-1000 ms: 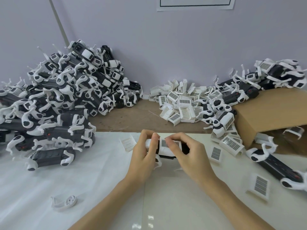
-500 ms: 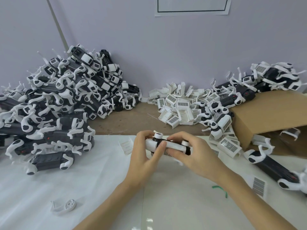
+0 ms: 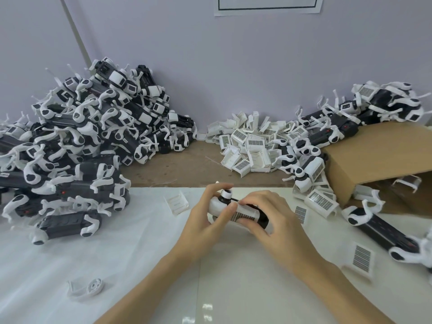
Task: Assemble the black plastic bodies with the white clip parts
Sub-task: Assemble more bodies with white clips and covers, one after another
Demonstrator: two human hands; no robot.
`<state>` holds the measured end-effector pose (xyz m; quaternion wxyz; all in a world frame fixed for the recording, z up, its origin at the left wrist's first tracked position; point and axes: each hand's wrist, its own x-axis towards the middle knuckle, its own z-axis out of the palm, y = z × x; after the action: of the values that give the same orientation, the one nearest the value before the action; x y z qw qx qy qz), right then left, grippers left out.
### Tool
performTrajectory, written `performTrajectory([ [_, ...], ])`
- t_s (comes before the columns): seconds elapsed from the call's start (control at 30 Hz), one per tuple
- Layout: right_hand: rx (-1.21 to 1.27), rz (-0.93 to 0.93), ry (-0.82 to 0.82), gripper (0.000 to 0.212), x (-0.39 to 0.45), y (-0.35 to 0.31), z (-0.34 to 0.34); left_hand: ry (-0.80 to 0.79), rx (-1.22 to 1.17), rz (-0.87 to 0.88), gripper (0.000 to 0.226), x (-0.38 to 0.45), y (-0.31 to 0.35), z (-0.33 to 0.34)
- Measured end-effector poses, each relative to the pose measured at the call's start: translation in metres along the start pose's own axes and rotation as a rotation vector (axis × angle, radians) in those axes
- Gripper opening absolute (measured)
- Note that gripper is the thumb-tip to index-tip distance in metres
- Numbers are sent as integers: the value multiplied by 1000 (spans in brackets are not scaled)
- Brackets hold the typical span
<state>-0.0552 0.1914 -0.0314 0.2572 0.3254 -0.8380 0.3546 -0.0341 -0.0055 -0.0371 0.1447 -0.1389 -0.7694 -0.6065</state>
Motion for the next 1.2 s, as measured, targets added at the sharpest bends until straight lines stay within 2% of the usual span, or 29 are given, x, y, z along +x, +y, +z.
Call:
performTrajectory([
  [0.13,80,52,-22,28,0,-2,-3,-25,12,9,39,1,-2,0],
  [0.27,38,124,-134,44,-1,1,-10,-68,-59,32,38,2,-2,-4],
  [0.43,74,195,-121,26,-2,5,-17,-142,-28,54,39,1,-2,-3],
  [0.53,78,218,-122,24,-1,2,-18,-114,-8,82,36,1,-2,-1],
  [0.67,87,179,-143,11,0,0,-21,-96,-50,28,35,-2,1,-1],
  [0.77,102,219,-160,10,2,0,-23,-66,-40,-8,32,-3,5,4],
  [0.83,276,325,-176,13,3,-1,-26,-38,31,-9,34,-4,10,6],
  [0.9,529,474,-155,20,7,0,-30,-12,291,133,42,-4,11,2],
  [0.97,682,658,-143,19,9,3,-32,-80,493,299,55,-4,11,-2],
  [1.0,738,737,-161,20,9,3,-32,-138,472,322,56,-5,11,-1],
  [1.07,863,824,-231,29,7,3,-31,-192,272,275,42,-7,10,5],
  [1.13,889,763,-266,35,5,3,-30,-109,137,182,28,-7,9,10],
  [1.2,675,512,-255,33,3,2,-33,-15,73,61,21,-6,9,13],
])
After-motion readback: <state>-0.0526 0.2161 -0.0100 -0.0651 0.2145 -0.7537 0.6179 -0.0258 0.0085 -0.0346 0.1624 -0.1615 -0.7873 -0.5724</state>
